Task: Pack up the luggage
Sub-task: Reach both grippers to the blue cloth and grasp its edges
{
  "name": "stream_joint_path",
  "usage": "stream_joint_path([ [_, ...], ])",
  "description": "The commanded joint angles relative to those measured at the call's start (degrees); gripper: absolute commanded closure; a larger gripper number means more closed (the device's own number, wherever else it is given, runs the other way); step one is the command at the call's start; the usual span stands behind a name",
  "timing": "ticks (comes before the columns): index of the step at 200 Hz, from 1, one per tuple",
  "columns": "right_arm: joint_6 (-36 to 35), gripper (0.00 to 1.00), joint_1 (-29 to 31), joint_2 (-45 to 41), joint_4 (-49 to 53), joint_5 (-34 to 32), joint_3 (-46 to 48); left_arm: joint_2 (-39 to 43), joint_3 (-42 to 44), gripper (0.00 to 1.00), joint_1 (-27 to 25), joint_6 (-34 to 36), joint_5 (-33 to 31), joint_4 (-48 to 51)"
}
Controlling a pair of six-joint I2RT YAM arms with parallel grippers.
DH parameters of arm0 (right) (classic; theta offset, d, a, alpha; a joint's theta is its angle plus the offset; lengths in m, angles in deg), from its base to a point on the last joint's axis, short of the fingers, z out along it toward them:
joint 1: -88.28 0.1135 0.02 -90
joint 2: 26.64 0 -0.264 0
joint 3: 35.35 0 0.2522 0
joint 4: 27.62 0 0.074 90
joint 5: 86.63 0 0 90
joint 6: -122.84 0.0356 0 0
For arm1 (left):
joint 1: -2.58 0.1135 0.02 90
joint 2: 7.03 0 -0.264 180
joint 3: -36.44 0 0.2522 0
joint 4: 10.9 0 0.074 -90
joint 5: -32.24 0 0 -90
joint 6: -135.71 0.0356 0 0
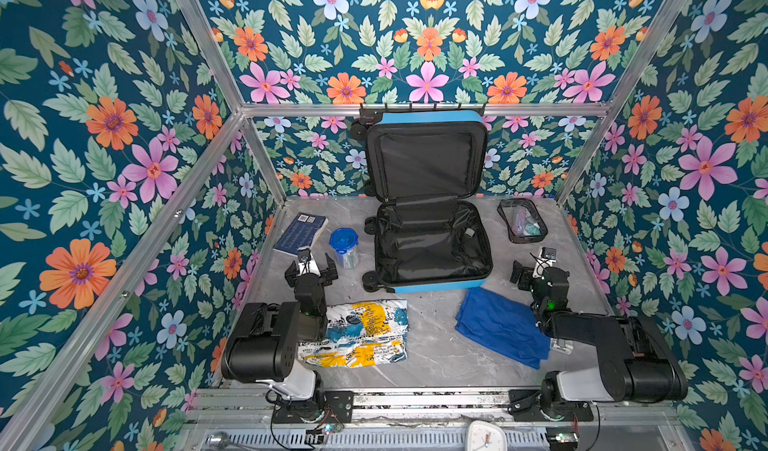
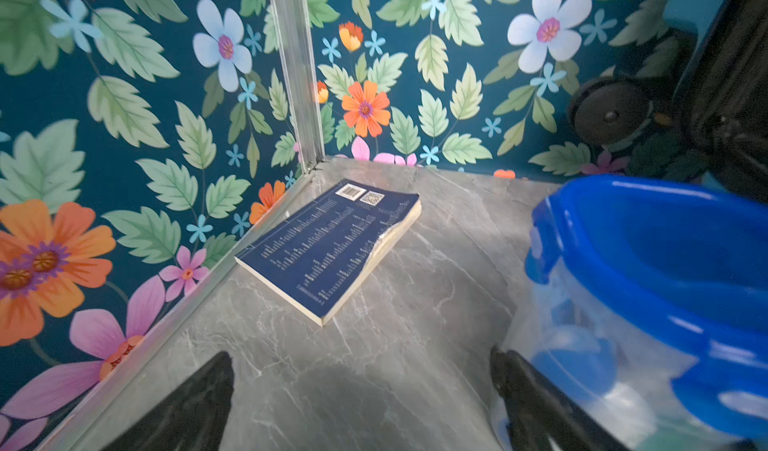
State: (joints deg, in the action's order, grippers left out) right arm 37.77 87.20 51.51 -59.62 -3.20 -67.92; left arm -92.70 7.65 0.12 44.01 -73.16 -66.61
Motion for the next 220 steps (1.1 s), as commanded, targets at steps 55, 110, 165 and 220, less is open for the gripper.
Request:
stream_joint_path([
  [55, 11.91, 0.01, -0.06, -22.88, 33.60, -6.23, -7.70, 29.29, -11.77, 0.00, -0.05, -12.35, -8.12, 38.16],
  [110, 30.23, 0.01, -0.67, -38.36, 69.72, -1.87, -17.32, 43.30, -24.09, 0.00, 0.09, -25.90, 2.33, 66.12],
  [165, 34.94, 0.37, 2.40, -36.53, 73.76, 23.38, -13.70, 41.46, -26.21, 0.16, 0.00, -32.41, 31.63, 76.67],
  [220, 41.24, 0.31, 18.75, -33.11, 74.22, 11.77, -10.01, 46.52, -18.67, 0.18, -4.02, -39.41, 37.79, 74.70],
])
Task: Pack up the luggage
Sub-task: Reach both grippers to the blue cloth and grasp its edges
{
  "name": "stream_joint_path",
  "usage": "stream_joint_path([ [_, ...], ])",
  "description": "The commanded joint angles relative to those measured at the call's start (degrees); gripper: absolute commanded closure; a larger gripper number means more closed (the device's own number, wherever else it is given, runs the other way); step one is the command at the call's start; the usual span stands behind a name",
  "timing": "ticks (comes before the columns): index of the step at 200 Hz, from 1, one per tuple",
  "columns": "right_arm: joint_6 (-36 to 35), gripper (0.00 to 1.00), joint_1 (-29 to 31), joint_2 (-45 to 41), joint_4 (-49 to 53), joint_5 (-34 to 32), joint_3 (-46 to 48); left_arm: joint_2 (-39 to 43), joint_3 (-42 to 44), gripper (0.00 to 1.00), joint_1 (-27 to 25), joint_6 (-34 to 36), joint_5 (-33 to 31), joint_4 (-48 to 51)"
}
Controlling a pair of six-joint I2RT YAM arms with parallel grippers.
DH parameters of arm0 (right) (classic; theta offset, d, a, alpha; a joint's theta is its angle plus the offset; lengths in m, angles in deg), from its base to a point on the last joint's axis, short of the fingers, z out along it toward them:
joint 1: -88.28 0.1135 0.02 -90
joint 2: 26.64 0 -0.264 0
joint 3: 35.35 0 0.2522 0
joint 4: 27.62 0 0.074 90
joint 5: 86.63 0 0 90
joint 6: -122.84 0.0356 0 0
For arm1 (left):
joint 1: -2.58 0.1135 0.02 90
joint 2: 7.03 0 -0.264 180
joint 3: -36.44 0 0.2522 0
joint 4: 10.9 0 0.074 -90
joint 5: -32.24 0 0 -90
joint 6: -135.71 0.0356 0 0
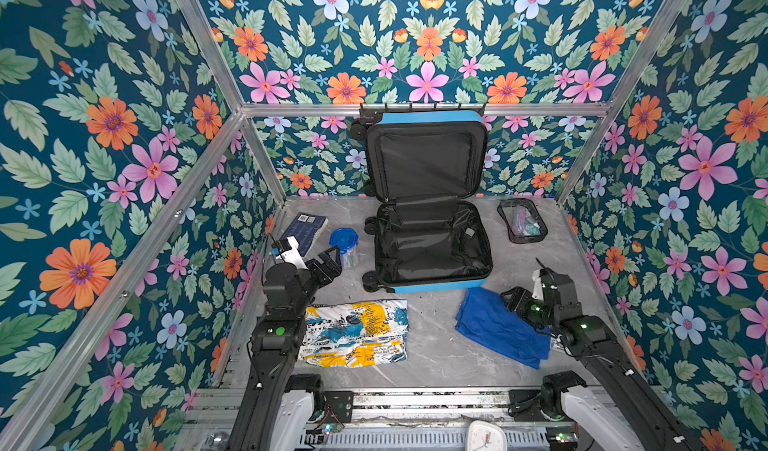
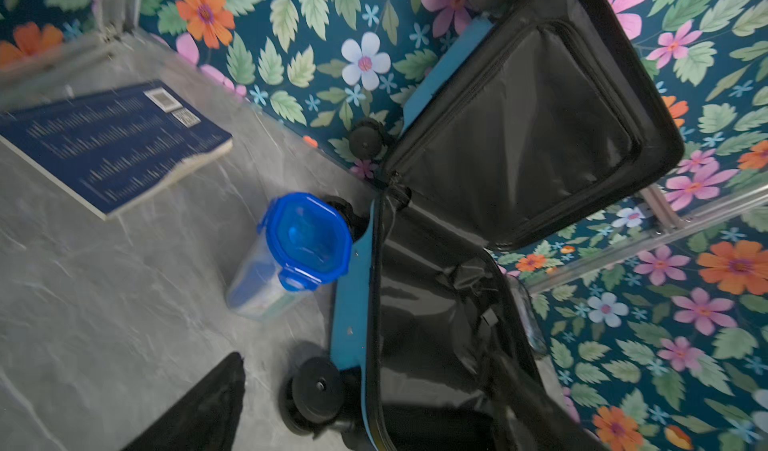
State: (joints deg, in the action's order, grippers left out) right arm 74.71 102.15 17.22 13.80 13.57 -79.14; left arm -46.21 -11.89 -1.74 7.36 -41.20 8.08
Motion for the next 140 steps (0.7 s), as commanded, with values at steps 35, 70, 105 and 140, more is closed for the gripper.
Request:
stream_joint_path([
  [35, 6.04, 0.26, 8.08, 7.04, -3.21, -4.83, 2.47, 0.68, 4.21, 0.18, -15.76, -4.47, -5.90, 1.38],
  [70, 6.13, 0.26, 13.36, 13.19, -4.98, -7.30, 0.40, -3.69, 7.18, 0.18, -29.35, -9.23, -15.70, -2.48],
  [105, 6.48, 0.26, 15.49, 18.09, -7.34, -7.02, -0.47, -10.15, 5.63, 0.18, -38.71, -9.72, -22.33, -3.78],
  [140, 6.63, 0.24, 18.12, 21.89, -9.45, -7.36, -1.27, -17.29, 3.53, 0.19, -43.62, -9.39, -23.40, -6.63],
])
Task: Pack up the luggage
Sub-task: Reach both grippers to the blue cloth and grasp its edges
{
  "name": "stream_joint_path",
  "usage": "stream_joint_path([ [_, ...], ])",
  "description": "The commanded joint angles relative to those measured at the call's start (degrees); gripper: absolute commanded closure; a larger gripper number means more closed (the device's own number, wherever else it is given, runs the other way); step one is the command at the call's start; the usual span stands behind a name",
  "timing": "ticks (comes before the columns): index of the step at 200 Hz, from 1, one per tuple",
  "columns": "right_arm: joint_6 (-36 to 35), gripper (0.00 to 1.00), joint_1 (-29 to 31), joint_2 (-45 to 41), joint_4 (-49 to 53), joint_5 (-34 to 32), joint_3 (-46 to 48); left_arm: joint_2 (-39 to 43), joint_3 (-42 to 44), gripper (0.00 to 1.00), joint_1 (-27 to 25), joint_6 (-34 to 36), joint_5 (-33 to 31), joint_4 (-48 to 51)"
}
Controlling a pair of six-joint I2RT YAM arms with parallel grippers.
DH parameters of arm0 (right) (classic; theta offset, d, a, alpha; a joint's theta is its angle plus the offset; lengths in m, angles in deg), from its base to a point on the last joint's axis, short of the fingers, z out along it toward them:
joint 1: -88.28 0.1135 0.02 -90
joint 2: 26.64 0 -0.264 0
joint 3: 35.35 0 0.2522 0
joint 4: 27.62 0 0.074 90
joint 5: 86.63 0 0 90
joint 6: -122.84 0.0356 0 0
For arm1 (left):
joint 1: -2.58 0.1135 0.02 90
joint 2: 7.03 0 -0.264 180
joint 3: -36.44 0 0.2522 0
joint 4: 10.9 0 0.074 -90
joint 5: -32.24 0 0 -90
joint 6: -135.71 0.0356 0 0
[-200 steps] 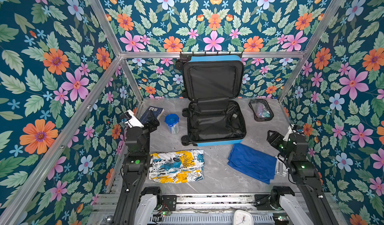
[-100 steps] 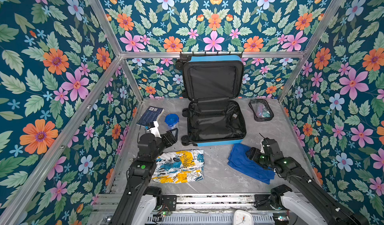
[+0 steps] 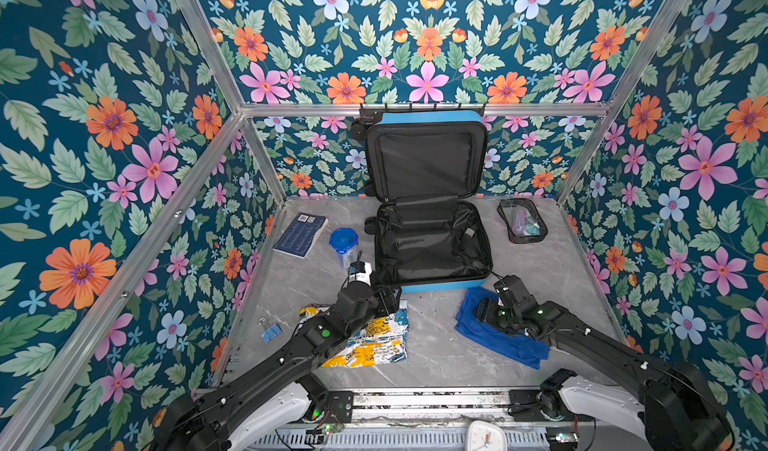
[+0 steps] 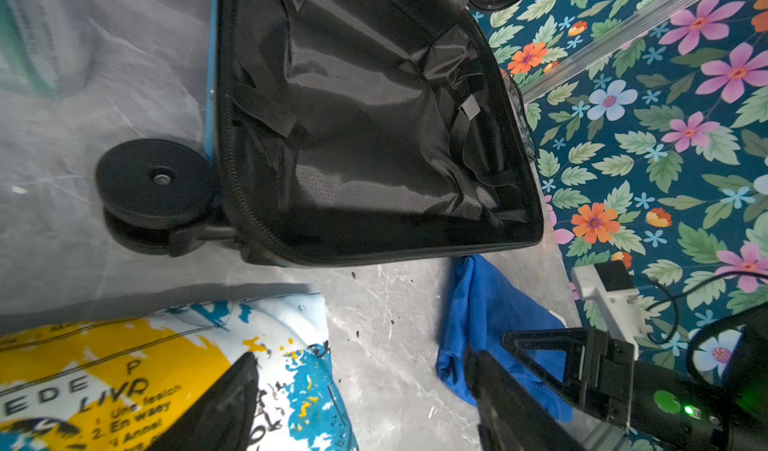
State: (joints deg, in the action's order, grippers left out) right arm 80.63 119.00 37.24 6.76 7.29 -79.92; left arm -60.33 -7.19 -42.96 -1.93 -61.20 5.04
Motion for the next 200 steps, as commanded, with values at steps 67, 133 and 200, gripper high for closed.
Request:
stream_joint_path([
  [67, -0.96, 0.23, 9.51, 14.52, -5.37, -0.64, -5.12, -10.37, -2.35, 0.19, -6.76, -0.49, -4.33, -6.74],
  [133, -7.49, 0.25, 23.99, 25.06, -4.00, -1.53, -14.10, -6.19, 1.37, 0.17, -6.76, -0.79, -5.33, -5.06],
  [200, -5.21, 0.18, 25.75, 15.34, 3.41, -7.20, -16.54, -10.82, 1.94, 0.14, -6.75, 6.90, 5.75, -11.71],
])
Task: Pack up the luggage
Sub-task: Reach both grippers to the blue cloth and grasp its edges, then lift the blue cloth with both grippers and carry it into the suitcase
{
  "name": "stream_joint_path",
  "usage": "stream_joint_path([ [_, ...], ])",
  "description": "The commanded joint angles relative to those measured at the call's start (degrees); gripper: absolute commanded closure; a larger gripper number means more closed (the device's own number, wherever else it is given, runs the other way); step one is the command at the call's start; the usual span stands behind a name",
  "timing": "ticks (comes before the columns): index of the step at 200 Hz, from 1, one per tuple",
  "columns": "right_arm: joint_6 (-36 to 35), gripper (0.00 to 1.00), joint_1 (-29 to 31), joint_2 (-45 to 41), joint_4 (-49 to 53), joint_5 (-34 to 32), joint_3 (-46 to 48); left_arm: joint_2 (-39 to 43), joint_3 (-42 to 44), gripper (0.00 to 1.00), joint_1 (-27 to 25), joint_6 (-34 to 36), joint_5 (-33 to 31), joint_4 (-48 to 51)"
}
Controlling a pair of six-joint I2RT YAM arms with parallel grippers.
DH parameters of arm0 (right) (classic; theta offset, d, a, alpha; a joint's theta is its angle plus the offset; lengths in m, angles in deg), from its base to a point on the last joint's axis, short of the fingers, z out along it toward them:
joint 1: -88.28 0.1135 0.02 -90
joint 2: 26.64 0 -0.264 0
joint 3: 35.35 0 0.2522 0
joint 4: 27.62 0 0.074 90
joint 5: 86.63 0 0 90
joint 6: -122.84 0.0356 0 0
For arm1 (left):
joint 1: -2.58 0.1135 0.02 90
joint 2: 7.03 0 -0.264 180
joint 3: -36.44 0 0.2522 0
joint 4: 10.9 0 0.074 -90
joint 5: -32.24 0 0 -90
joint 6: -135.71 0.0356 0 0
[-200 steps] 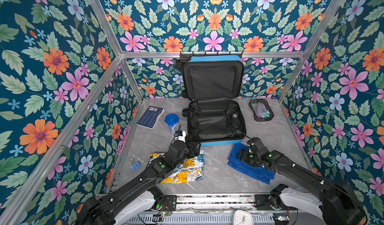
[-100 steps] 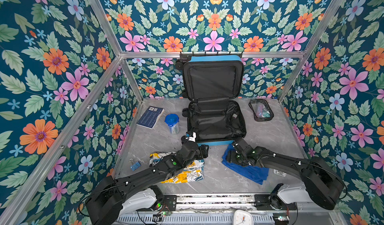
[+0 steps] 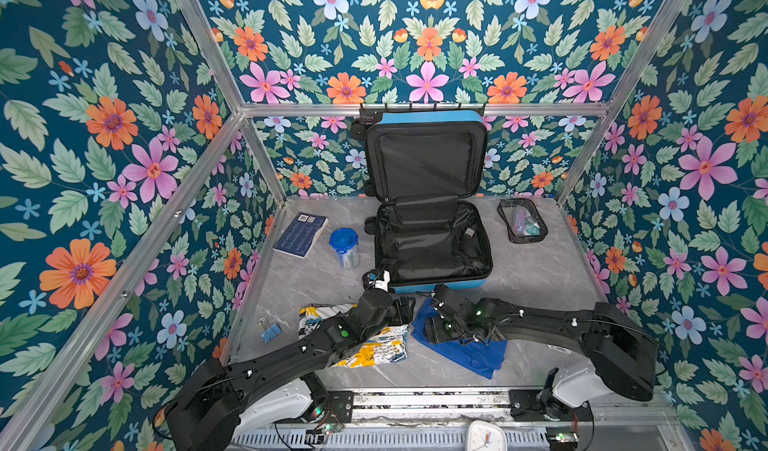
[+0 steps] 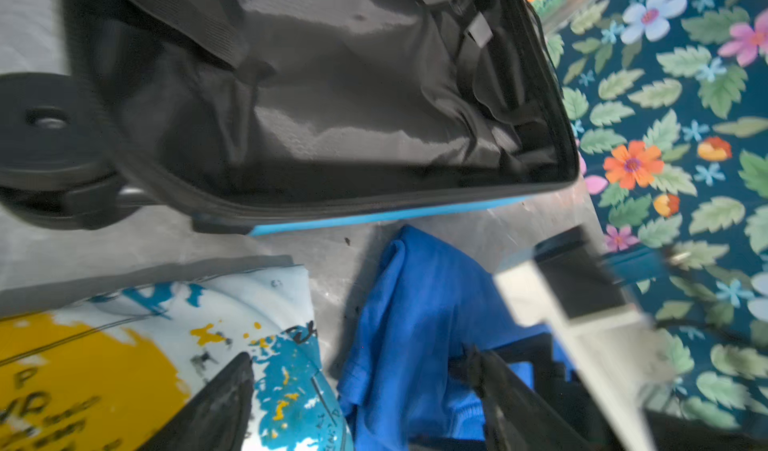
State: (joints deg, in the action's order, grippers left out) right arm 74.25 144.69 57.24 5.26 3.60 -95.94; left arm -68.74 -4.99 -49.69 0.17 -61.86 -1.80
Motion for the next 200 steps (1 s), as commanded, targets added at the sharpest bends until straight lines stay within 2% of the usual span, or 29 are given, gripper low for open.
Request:
stream_joint_path([
  [1, 1.28, 0.17, 0.05, -4.89, 5.03, -3.71, -0.49, -2.60, -0.32, 0.14, -0.02, 5.00, 6.70, -4.98],
  [24, 6.07, 0.13, -1.56, -11.49, 12.69, -6.37, 0.03, -8.63, -2.66, 0.14, -0.02, 8.28, 13.13, -7.09],
  [55, 14.15, 0.15, -9.67, -21.69, 22.86, -4.15, 5.84, -17.26, -6.20, 0.15, -0.02, 11.35, 17.44, -7.90],
  [105, 22.79, 0.13, -14.24, -38.31, 32.15, -4.24, 15.85, -22.68, -8.28, 0.16, -0.02, 13.48, 15.94, -5.51],
  [141, 28.30, 0.10, -14.70, -43.36, 25.57, -1.06, 24.17, -25.60, -8.77, 0.16, -0.02, 14.76, 17.03, -5.70],
  [200, 31.73, 0.11, -14.68, -38.57, 12.67, 1.50, 29.38, -28.28, -8.29, 0.17, -0.81, 14.17, 19.29, -7.89],
])
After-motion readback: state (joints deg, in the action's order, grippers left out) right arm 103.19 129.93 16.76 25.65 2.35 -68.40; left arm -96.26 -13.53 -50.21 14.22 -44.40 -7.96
